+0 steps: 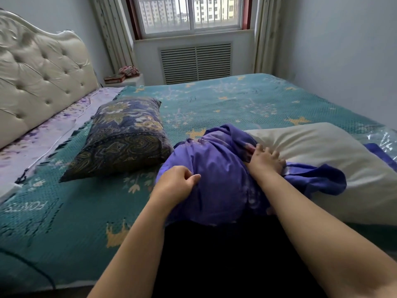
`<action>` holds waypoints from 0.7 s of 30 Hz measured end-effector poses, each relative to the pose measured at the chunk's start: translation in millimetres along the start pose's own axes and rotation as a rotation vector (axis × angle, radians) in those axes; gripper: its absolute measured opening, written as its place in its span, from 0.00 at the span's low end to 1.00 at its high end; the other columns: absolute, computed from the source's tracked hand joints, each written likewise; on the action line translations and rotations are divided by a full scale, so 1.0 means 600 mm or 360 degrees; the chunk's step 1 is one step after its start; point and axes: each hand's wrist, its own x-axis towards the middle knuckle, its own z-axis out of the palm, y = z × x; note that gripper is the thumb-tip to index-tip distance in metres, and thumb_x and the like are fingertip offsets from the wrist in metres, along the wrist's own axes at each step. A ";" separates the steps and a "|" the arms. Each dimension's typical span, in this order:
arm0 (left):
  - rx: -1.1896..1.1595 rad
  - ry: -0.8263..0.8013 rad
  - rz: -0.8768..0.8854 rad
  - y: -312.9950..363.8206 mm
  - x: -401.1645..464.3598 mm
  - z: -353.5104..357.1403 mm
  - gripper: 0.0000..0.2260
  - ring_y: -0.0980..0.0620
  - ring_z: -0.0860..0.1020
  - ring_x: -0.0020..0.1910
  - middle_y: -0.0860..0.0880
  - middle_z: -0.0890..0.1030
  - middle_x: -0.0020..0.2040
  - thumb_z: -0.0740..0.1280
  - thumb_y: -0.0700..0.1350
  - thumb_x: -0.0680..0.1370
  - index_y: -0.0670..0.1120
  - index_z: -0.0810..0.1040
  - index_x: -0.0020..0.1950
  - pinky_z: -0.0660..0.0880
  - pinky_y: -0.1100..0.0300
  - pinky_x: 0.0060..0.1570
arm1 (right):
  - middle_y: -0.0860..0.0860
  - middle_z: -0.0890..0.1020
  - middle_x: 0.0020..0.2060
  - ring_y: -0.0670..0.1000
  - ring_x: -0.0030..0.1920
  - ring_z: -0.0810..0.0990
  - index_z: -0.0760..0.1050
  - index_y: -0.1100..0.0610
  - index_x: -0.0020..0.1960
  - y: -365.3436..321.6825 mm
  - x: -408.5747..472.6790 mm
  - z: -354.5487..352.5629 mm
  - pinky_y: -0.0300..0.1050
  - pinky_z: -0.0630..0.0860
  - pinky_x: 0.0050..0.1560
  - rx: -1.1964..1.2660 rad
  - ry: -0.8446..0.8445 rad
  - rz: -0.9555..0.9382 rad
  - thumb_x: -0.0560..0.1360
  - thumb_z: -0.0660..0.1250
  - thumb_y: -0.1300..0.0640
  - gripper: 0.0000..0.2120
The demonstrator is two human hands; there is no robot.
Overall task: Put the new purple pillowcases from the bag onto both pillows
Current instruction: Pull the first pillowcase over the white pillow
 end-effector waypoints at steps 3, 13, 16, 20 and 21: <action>-0.0058 0.0113 -0.0035 0.027 -0.017 0.044 0.12 0.42 0.78 0.53 0.44 0.82 0.49 0.63 0.53 0.78 0.45 0.77 0.45 0.71 0.52 0.49 | 0.59 0.68 0.66 0.62 0.65 0.68 0.61 0.58 0.67 -0.006 -0.013 0.019 0.56 0.67 0.60 0.0173 0.0163 -0.0003 0.77 0.60 0.45 0.25; 0.0734 -0.0121 -0.0277 -0.038 -0.082 0.049 0.19 0.44 0.77 0.58 0.46 0.79 0.58 0.64 0.60 0.76 0.46 0.74 0.56 0.72 0.55 0.48 | 0.61 0.78 0.48 0.64 0.50 0.77 0.75 0.59 0.51 0.003 -0.136 0.032 0.55 0.72 0.51 0.0510 0.1047 -0.0408 0.70 0.67 0.46 0.18; 0.0524 -0.0201 -0.0292 -0.053 -0.088 0.053 0.13 0.44 0.79 0.53 0.47 0.81 0.52 0.66 0.58 0.74 0.49 0.76 0.48 0.71 0.56 0.44 | 0.57 0.82 0.39 0.62 0.43 0.80 0.76 0.55 0.40 -0.005 -0.210 0.032 0.49 0.72 0.42 0.0706 0.0455 -0.0503 0.76 0.60 0.39 0.20; 0.0340 -0.0010 -0.0224 -0.054 -0.106 0.069 0.11 0.43 0.78 0.52 0.47 0.81 0.51 0.64 0.56 0.75 0.49 0.75 0.46 0.72 0.54 0.44 | 0.51 0.83 0.32 0.53 0.37 0.82 0.78 0.57 0.37 -0.016 -0.248 0.060 0.48 0.78 0.44 0.0635 -0.0498 -0.0433 0.71 0.55 0.28 0.32; 0.0401 0.0054 -0.0237 -0.055 -0.110 0.069 0.13 0.43 0.78 0.54 0.47 0.80 0.53 0.64 0.58 0.76 0.48 0.74 0.50 0.72 0.53 0.46 | 0.50 0.83 0.31 0.52 0.36 0.82 0.78 0.57 0.37 -0.016 -0.251 0.065 0.47 0.78 0.42 0.0679 -0.0540 -0.0418 0.70 0.57 0.29 0.31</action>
